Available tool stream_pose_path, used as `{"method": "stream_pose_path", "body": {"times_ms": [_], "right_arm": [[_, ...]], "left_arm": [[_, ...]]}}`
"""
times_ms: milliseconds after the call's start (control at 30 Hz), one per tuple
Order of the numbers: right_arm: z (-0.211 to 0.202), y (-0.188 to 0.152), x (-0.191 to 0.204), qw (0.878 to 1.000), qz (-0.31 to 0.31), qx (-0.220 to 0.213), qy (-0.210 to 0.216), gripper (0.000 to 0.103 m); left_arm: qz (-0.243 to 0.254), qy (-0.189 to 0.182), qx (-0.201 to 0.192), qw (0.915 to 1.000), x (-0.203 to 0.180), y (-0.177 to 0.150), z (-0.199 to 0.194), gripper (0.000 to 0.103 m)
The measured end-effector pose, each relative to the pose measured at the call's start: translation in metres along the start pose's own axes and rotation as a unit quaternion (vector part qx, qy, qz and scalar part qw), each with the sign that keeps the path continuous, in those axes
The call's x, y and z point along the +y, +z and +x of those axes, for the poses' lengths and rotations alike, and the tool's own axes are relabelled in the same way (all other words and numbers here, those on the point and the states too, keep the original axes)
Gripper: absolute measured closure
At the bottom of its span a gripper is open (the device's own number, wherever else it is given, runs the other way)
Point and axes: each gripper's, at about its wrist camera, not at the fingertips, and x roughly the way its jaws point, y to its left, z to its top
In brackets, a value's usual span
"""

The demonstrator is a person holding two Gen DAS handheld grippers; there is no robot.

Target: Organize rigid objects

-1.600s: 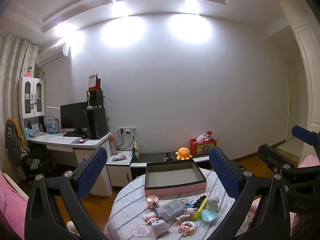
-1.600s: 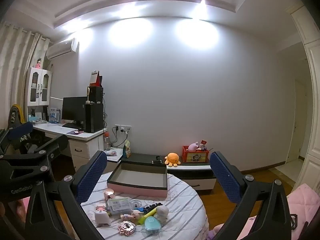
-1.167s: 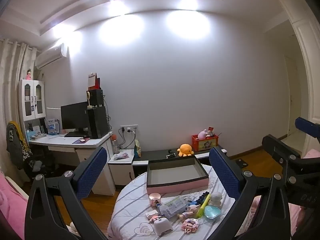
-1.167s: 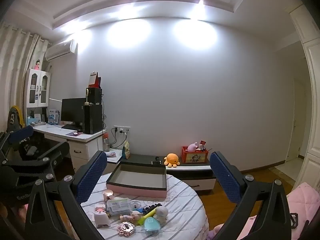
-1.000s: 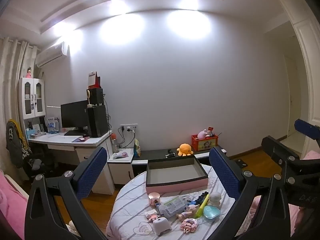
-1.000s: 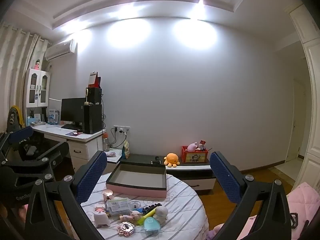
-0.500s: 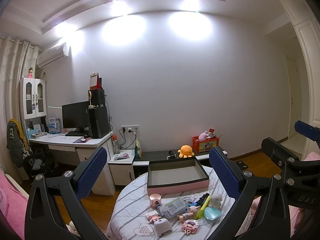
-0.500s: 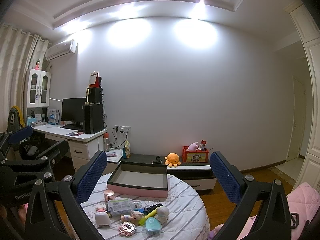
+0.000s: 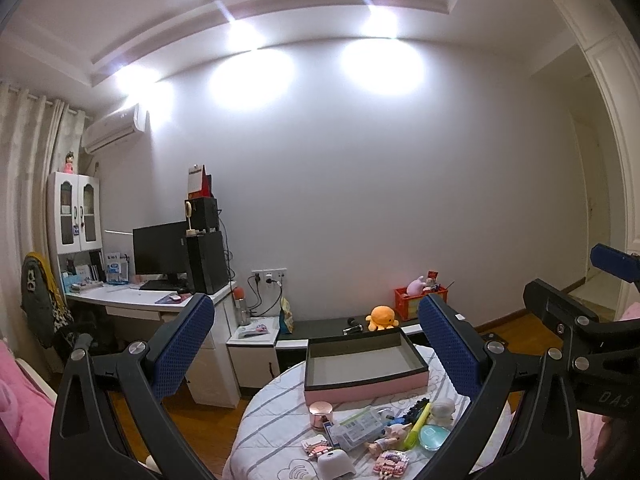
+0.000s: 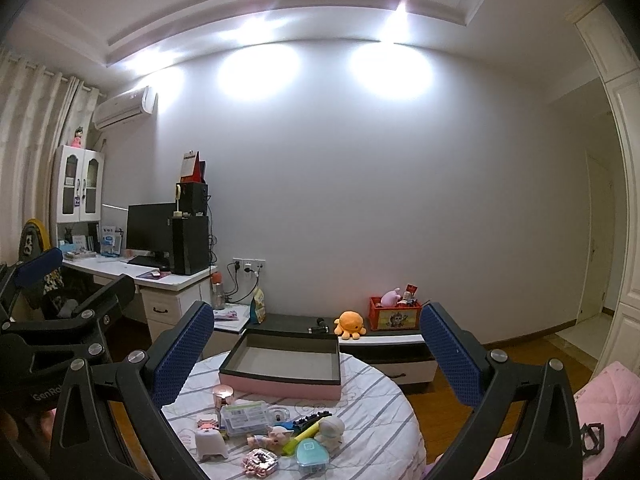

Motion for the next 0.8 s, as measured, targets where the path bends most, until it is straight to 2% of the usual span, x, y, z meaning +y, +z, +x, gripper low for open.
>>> {"method": "stream_pose_path", "body": {"times_ms": [800], "right_arm": [[-0.0028,0.0002,0.0017,1.0,-0.004,0.002,-0.006,0.0]], "left_arm": [[-0.003,-0.002,-0.001,1.0,-0.0007,0.0016,-0.0003,0.0]]}}
